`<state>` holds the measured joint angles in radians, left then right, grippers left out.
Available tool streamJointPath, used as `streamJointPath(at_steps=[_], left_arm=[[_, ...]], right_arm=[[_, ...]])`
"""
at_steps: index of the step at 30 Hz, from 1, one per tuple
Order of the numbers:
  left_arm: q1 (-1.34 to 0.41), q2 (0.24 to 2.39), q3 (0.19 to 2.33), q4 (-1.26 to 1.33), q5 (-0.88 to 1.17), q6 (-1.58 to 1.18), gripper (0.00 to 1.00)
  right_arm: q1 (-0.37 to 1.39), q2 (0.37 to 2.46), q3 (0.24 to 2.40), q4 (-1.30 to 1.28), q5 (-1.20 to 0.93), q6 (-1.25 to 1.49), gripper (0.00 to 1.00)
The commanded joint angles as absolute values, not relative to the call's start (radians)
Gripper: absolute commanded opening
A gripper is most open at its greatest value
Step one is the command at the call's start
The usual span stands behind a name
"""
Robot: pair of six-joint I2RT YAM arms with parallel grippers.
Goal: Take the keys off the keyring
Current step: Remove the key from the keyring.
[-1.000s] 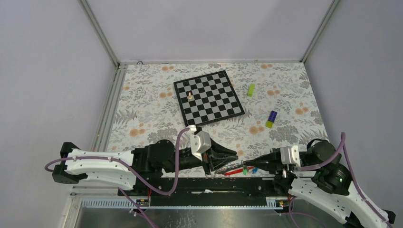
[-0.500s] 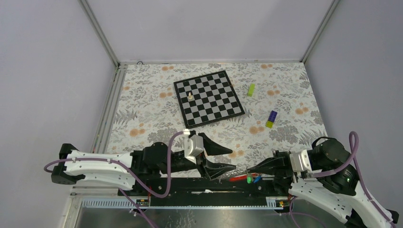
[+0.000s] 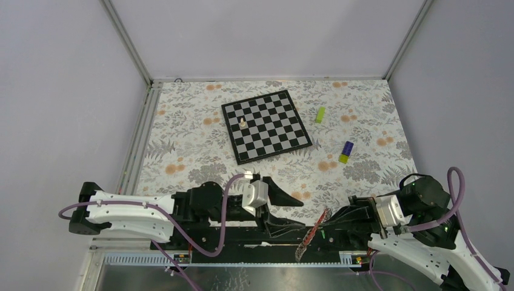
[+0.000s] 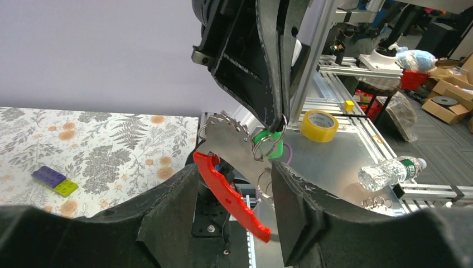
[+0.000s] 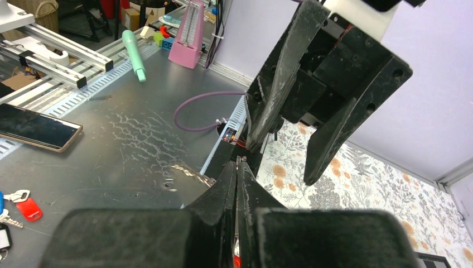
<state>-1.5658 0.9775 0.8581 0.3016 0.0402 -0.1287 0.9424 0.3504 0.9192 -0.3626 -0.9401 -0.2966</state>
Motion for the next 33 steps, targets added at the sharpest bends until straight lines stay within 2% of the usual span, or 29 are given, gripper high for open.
streamJointPath(at_steps=[1, 17, 25, 33], left_arm=[[-1.568, 1.005, 0.912, 0.367, 0.095, -0.126, 0.55], [-1.568, 1.063, 0.923, 0.459, 0.146, -0.134, 0.4], [-1.568, 1.083, 0.934, 0.457, 0.196, -0.137, 0.41], [-1.568, 1.106, 0.946, 0.457, 0.203, -0.133, 0.47]], right_arm=[[0.94, 0.364, 0.953, -0.271, -0.987, -0.29, 0.0], [0.94, 0.376, 0.935, -0.238, -0.994, -0.29, 0.0], [0.941, 0.374, 0.928, -0.23, -0.994, -0.287, 0.0], [0.941, 0.373, 0.924, -0.22, -0.999, -0.275, 0.0]])
